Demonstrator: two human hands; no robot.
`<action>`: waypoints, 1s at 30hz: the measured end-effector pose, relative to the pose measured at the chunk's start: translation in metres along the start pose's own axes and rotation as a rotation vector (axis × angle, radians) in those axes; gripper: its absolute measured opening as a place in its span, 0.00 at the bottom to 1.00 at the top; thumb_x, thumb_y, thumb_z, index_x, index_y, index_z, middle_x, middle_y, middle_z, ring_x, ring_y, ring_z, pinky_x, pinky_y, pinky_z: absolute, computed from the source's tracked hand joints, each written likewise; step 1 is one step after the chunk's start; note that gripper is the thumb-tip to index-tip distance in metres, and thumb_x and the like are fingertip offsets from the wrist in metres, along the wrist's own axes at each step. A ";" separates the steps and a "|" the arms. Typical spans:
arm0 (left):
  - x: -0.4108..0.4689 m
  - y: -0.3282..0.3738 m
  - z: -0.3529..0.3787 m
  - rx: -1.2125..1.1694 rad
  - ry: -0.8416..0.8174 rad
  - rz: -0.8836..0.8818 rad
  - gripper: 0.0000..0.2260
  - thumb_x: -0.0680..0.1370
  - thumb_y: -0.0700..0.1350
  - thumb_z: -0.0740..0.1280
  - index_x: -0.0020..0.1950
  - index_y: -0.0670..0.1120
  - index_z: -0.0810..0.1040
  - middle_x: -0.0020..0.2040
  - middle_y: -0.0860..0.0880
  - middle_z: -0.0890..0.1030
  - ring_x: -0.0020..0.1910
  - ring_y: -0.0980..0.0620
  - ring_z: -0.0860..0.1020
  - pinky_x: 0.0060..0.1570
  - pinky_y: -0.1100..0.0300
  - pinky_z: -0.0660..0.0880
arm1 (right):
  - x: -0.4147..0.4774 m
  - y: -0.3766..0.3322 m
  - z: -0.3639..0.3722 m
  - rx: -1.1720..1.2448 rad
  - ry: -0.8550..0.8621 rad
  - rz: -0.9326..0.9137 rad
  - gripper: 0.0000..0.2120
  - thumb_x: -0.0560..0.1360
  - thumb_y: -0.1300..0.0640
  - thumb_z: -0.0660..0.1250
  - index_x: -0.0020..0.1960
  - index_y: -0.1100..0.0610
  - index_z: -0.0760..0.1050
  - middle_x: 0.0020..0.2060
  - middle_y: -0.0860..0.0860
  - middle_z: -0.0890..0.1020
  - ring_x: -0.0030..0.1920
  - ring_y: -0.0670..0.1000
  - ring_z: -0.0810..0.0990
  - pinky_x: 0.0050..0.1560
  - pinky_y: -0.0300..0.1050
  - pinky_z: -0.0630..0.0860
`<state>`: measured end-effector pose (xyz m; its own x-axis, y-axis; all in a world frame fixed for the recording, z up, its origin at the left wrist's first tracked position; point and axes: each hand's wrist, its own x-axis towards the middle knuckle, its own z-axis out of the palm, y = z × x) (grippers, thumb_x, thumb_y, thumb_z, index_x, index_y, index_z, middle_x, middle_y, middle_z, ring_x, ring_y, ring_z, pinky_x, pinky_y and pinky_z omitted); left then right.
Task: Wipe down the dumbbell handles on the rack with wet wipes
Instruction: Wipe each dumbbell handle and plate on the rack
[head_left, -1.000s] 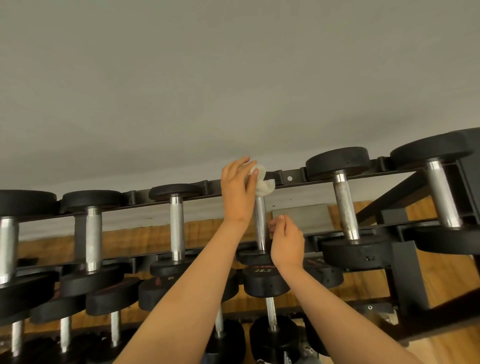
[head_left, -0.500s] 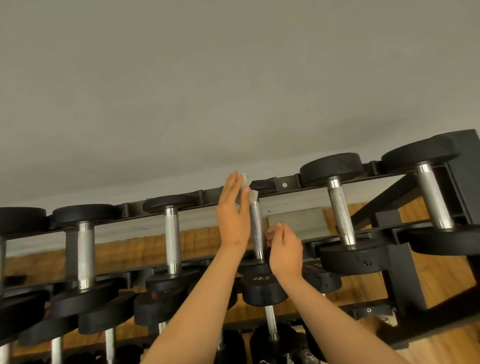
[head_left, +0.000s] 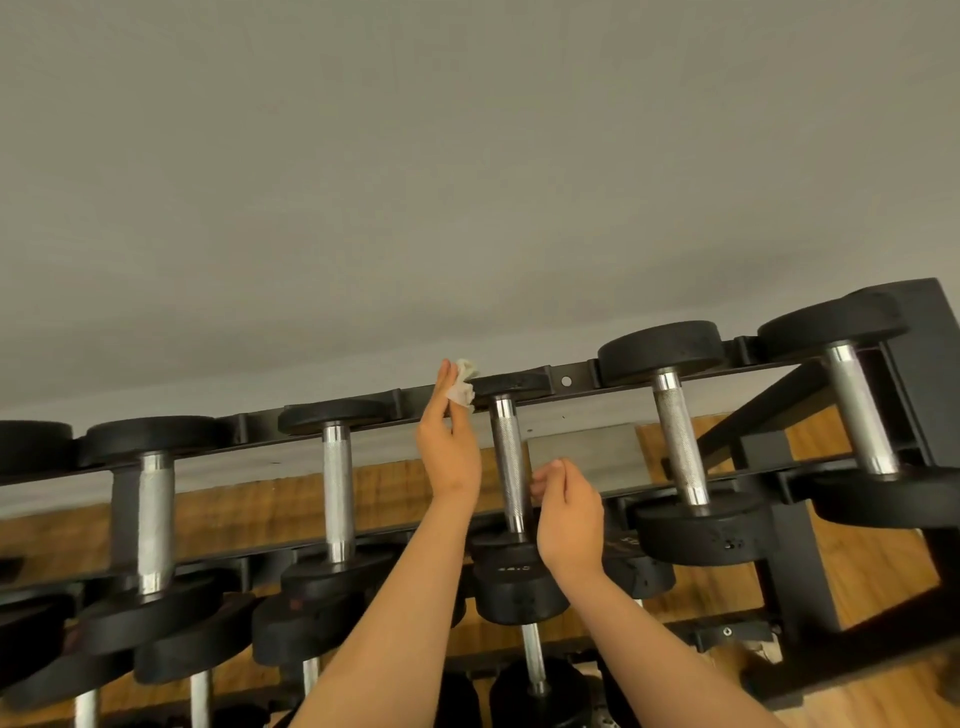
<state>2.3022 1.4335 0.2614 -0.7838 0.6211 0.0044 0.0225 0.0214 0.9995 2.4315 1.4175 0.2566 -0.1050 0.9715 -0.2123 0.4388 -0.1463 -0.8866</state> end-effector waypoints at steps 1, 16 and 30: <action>0.003 -0.002 -0.002 0.010 0.027 -0.023 0.17 0.83 0.38 0.59 0.71 0.44 0.73 0.68 0.55 0.73 0.60 0.76 0.70 0.60 0.78 0.66 | 0.000 0.000 0.000 0.000 -0.002 0.000 0.15 0.84 0.55 0.53 0.44 0.55 0.75 0.37 0.47 0.79 0.40 0.43 0.78 0.40 0.34 0.70; 0.024 -0.020 -0.018 0.330 0.082 -0.023 0.11 0.78 0.35 0.66 0.59 0.43 0.81 0.52 0.50 0.81 0.48 0.59 0.78 0.50 0.69 0.77 | 0.000 0.000 -0.001 0.049 -0.007 0.027 0.16 0.83 0.55 0.54 0.43 0.55 0.76 0.36 0.47 0.79 0.40 0.44 0.78 0.41 0.36 0.70; 0.031 0.004 -0.028 0.397 0.004 -0.099 0.07 0.78 0.33 0.66 0.53 0.42 0.80 0.47 0.49 0.81 0.47 0.55 0.79 0.51 0.66 0.77 | 0.000 0.002 -0.001 0.023 -0.021 -0.005 0.16 0.83 0.55 0.55 0.41 0.54 0.75 0.35 0.48 0.79 0.39 0.44 0.78 0.42 0.38 0.73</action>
<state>2.2601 1.4310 0.2667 -0.7967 0.5977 -0.0900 0.1844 0.3821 0.9055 2.4330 1.4176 0.2547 -0.1261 0.9681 -0.2165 0.4177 -0.1462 -0.8968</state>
